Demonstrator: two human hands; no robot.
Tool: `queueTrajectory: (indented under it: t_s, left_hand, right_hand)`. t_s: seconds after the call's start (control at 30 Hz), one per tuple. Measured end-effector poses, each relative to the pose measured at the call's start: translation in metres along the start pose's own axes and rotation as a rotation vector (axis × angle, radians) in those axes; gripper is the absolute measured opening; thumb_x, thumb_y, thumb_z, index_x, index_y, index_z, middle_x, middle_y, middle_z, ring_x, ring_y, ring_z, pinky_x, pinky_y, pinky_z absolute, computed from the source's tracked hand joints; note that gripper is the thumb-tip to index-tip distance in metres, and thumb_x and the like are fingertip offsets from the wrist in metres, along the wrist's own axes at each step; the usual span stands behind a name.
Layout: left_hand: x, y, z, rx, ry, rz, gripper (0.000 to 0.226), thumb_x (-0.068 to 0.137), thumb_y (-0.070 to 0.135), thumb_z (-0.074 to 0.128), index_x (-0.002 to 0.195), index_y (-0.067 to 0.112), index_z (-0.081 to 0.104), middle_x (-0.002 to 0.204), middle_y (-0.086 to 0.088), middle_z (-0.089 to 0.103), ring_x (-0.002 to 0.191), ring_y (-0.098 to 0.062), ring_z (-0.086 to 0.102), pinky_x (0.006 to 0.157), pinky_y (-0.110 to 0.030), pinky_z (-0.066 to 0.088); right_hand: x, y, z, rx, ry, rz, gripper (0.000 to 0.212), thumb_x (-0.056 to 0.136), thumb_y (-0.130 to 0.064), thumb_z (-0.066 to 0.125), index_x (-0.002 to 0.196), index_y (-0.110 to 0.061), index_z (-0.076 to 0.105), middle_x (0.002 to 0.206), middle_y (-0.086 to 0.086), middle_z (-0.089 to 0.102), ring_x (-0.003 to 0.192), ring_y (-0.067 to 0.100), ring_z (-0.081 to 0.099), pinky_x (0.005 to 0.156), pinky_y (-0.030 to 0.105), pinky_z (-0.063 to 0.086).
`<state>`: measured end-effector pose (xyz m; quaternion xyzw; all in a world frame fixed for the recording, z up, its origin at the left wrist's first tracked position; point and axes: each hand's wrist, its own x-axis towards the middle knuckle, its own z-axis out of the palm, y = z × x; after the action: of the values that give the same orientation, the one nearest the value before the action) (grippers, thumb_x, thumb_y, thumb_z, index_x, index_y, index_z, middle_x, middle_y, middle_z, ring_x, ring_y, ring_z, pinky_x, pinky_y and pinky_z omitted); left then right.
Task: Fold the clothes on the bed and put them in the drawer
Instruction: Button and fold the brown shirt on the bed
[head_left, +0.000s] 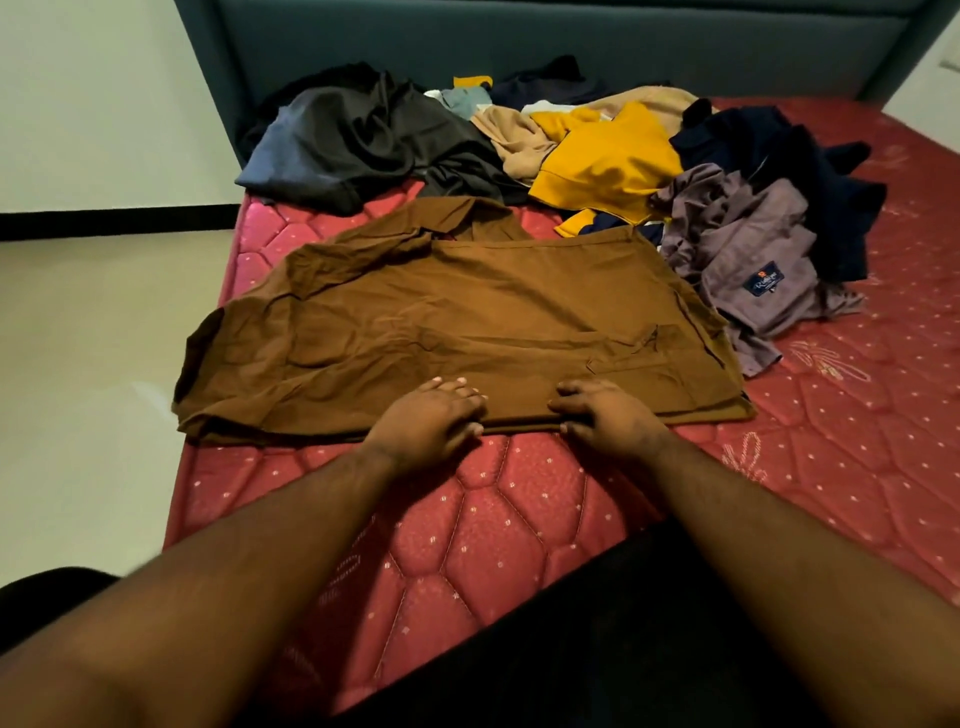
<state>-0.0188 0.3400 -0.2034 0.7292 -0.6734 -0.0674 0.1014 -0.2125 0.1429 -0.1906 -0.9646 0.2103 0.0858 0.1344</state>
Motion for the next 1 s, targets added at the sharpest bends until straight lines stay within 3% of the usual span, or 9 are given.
queueTrajectory:
  t_s: [0.1, 0.2, 0.33, 0.5, 0.7, 0.8, 0.87, 0.93, 1.0]
  left_hand:
    - [0.017, -0.004, -0.002, -0.063, 0.042, -0.011, 0.039, 0.089, 0.039, 0.040, 0.097, 0.013, 0.067, 0.100, -0.008, 0.069, 0.096, -0.030, 0.064, 0.076, -0.036, 0.049]
    - [0.024, -0.014, -0.009, -0.111, 0.223, -0.054, 0.040, 0.092, 0.039, 0.038, 0.092, 0.010, 0.065, 0.092, -0.009, 0.067, 0.085, -0.030, 0.065, 0.067, -0.038, 0.053]
    - [0.015, -0.018, 0.005, 0.043, 0.250, 0.072, 0.034, 0.090, 0.034, 0.043, 0.107, 0.009, 0.060, 0.111, -0.013, 0.066, 0.105, -0.027, 0.062, 0.092, -0.036, 0.049]
    - [0.006, -0.020, 0.021, 0.002, 0.084, -0.160, 0.053, 0.092, 0.035, 0.029, 0.134, 0.012, 0.052, 0.138, -0.011, 0.056, 0.133, -0.027, 0.048, 0.112, -0.040, 0.033]
    - [0.014, -0.029, 0.003, 0.037, -0.180, -0.169, 0.060, 0.084, 0.032, 0.036, 0.140, 0.018, 0.050, 0.148, -0.002, 0.046, 0.141, -0.021, 0.037, 0.114, -0.046, 0.026]
    - [0.014, -0.036, -0.016, -0.167, 0.254, -0.267, 0.055, 0.082, 0.032, 0.035, 0.120, 0.011, 0.068, 0.123, -0.007, 0.067, 0.114, -0.024, 0.063, 0.103, -0.032, 0.043]
    - [0.017, -0.037, -0.032, -0.251, 0.583, -0.218, 0.044, 0.083, 0.016, 0.043, 0.116, 0.005, 0.070, 0.121, -0.004, 0.066, 0.114, -0.017, 0.061, 0.104, -0.019, 0.039]
    - [0.015, -0.033, -0.035, -0.224, 0.600, -0.073, 0.040, 0.085, 0.012, 0.043, 0.113, 0.001, 0.069, 0.123, -0.007, 0.065, 0.117, -0.016, 0.058, 0.108, -0.024, 0.039]
    - [0.005, -0.030, -0.020, -0.136, 0.474, 0.054, 0.037, 0.086, 0.014, 0.044, 0.108, -0.002, 0.070, 0.122, -0.016, 0.065, 0.118, -0.022, 0.056, 0.109, -0.028, 0.037]
  right_hand:
    - [-0.005, 0.017, -0.009, -0.056, 0.092, 0.044, 0.028, 0.088, -0.030, 0.064, 0.114, -0.022, 0.069, 0.126, -0.001, 0.060, 0.114, 0.024, 0.050, 0.096, 0.031, 0.040]
    - [-0.004, 0.018, -0.016, 0.061, 0.183, 0.169, 0.023, 0.083, -0.017, 0.062, 0.105, -0.020, 0.069, 0.111, 0.002, 0.061, 0.107, 0.026, 0.056, 0.088, 0.033, 0.046]
    - [-0.004, 0.018, -0.017, -0.048, 0.190, 0.431, 0.039, 0.085, -0.012, 0.053, 0.121, -0.026, 0.055, 0.118, 0.007, 0.058, 0.106, 0.035, 0.061, 0.085, 0.040, 0.051]
    - [-0.001, 0.022, -0.016, 0.291, 0.331, 0.727, 0.052, 0.084, -0.007, 0.043, 0.131, -0.025, 0.056, 0.127, 0.021, 0.058, 0.114, 0.042, 0.055, 0.095, 0.040, 0.045]
    - [0.013, 0.030, -0.034, 0.306, 0.558, 0.424, 0.054, 0.083, 0.001, 0.048, 0.136, -0.007, 0.053, 0.150, 0.014, 0.039, 0.138, 0.026, 0.038, 0.114, 0.033, 0.028]
    - [0.017, 0.039, -0.049, 0.258, 0.508, 0.402, 0.054, 0.085, 0.003, 0.049, 0.138, -0.008, 0.051, 0.154, 0.013, 0.034, 0.140, 0.027, 0.036, 0.115, 0.032, 0.026]
    - [0.020, 0.037, -0.070, 0.305, 0.670, 0.278, 0.060, 0.083, 0.008, 0.045, 0.141, -0.006, 0.047, 0.155, 0.014, 0.031, 0.141, 0.027, 0.034, 0.116, 0.028, 0.022]
    - [0.016, 0.037, -0.080, 0.354, 0.837, 0.187, 0.069, 0.077, 0.011, 0.041, 0.144, -0.006, 0.042, 0.157, 0.014, 0.026, 0.144, 0.024, 0.028, 0.117, 0.022, 0.017]
    - [0.008, 0.047, -0.061, 0.321, 0.769, 0.219, 0.074, 0.075, 0.013, 0.041, 0.145, -0.008, 0.041, 0.158, 0.014, 0.023, 0.144, 0.025, 0.027, 0.116, 0.023, 0.017]
